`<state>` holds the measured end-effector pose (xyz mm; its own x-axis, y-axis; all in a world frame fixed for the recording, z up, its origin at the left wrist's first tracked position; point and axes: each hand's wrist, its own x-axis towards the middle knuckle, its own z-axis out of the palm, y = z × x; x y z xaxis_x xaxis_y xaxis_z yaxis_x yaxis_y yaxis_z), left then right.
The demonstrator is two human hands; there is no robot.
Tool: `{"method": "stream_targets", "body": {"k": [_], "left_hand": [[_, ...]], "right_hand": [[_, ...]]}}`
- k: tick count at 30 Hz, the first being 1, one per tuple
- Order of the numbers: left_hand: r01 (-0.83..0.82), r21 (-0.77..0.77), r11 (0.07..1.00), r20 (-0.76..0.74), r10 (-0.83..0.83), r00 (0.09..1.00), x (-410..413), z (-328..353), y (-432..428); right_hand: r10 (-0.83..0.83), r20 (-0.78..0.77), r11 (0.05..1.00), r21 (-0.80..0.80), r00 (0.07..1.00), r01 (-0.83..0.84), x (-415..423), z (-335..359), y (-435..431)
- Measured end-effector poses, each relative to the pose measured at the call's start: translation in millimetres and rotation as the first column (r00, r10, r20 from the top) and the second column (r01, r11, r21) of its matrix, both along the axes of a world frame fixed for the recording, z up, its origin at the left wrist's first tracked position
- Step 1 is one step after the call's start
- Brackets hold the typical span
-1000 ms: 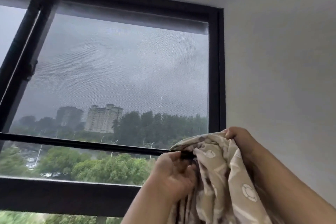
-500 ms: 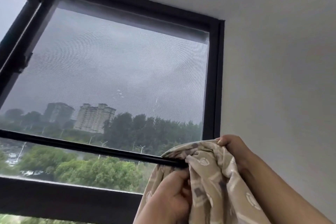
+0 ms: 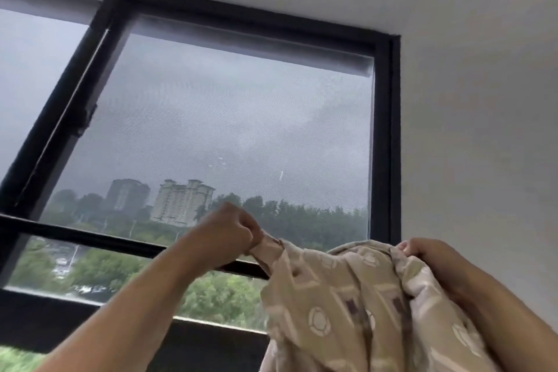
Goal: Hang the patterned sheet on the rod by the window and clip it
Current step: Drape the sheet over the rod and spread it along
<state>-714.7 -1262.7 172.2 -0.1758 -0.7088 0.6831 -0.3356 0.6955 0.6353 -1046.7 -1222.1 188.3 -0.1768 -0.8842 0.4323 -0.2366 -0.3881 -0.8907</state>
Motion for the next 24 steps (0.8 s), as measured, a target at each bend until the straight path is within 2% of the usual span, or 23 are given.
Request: {"method": "stream_targets", "body": {"k": [2,5,8,10,14,16,18,20,22,24], "left_hand": [[-0.097,-0.007,0.995,-0.003,0.097,0.995,42,4,-20],[-0.123,0.025,0.992,-0.016,0.123,0.992,110,-1,-41],[-0.065,-0.026,0.998,0.056,0.066,0.996,151,-11,-44],[-0.033,-0.044,0.999,0.032,0.034,0.999,163,-15,-44],[0.027,-0.048,0.998,0.006,-0.027,1.0,186,-10,-45],[0.123,0.019,0.992,-0.078,-0.121,0.99,193,-5,-46],[0.293,0.114,0.949,-0.21,-0.265,0.941,196,-1,-49],[0.37,0.15,0.917,-0.289,-0.317,0.903,198,1,-53],[0.34,0.151,0.928,-0.338,-0.275,0.9,206,4,-60],[0.221,0.113,0.969,-0.394,-0.161,0.905,230,10,-72]], "right_hand": [[-0.04,0.036,0.999,-0.018,0.999,0.04,-3,-3,6],[-0.099,0.022,0.994,-0.049,0.995,0.1,-6,-5,5],[-0.15,-0.145,0.988,-0.058,0.978,0.143,-6,-2,-18],[-0.15,-0.27,0.988,-0.076,0.951,0.134,-8,-1,-46],[-0.217,-0.337,0.973,-0.149,0.916,0.175,69,5,-30],[-0.278,-0.382,0.953,-0.226,0.882,0.203,114,9,-18],[-0.334,-0.407,0.929,-0.294,0.85,0.225,157,14,-10],[-0.365,-0.476,0.918,-0.327,0.8,0.224,201,18,-5],[-0.379,-0.575,0.92,-0.315,0.725,0.231,242,21,-4],[-0.396,-0.628,0.918,-0.282,0.67,0.278,269,22,-8]]}}
